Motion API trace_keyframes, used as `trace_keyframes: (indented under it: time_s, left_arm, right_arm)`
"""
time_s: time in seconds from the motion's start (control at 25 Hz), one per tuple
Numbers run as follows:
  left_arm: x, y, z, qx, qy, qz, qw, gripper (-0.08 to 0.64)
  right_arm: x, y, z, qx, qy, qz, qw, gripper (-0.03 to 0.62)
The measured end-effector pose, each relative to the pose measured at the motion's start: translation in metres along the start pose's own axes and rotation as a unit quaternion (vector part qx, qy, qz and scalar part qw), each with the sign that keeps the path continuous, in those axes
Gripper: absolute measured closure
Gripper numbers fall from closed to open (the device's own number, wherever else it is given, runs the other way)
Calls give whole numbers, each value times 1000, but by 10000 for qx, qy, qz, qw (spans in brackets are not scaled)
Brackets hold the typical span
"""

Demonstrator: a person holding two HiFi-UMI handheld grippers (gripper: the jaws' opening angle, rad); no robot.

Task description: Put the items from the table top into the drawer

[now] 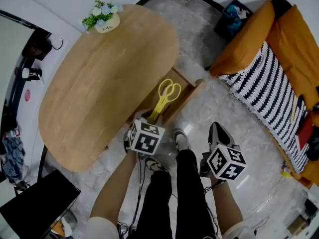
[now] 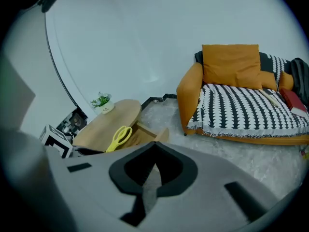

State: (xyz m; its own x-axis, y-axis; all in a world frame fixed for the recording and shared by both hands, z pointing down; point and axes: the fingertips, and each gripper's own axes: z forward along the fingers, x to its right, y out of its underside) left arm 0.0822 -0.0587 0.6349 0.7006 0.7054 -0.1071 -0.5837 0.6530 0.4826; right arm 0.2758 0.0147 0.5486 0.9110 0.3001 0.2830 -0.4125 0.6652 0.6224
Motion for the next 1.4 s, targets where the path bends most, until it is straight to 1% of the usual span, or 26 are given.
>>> trace_keyframes:
  time_s: [0.08,0.12,0.2,0.36,0.52,0.6,0.8,0.92,1.0,1.08,1.16,1.24,1.32,1.4]
  left_arm:
    - [5,-6,11,75,95,20,9999,449]
    - [5,-7,16,69,120,24,9999,437]
    - [2,-2,25,-15,129,12,9999,388]
    - [-6,8,30,-161,117,-6,9998,385]
    - [-14,11,29,-146,91,-48,9998,385]
    - [-23,8,25,-13,-18,-124,9999,385]
    - [-41,-10,-2,514,-201,-460,9974,385]
    - [-54,-18,-40,773,-315,-661,9943,387]
    - [-64,-21,-77,934,-479,-849,9908,388]
    - [-74,-24,-124,1170,-717,-1134,9840,405]
    - [-82,-28,-179,1469,-1010,-1479,9728,421]
    - [-88,-33,-236,1757,-1276,-1778,9598,455]
    - [-95,-40,-291,2040,-1515,-1997,9463,482]
    - [-103,-46,-345,2360,-1752,-2201,9301,492]
  right_arm:
    - [11,-1,2,-19,68,28,10000,600]
    - [15,-1,4,-32,100,40,9999,600]
    - [21,1,6,-71,150,47,9999,600]
    - [22,4,11,-166,161,-8,9997,600]
    - [12,2,20,-221,94,-85,9997,600]
    - [3,0,25,-226,44,-138,9996,600]
    - [-21,-6,33,-249,-114,-359,9990,600]
    - [-45,-15,28,-268,-256,-521,9980,600]
    - [-66,-28,18,-235,-387,-706,9965,600]
    - [-86,-47,0,-161,-501,-897,9946,600]
    - [-106,-70,-23,-49,-584,-1059,9927,600]
    - [-126,-95,-49,96,-665,-1175,9908,600]
    - [-147,-122,-76,264,-764,-1288,9884,600]
    - [-167,-147,-104,437,-867,-1430,9850,600]
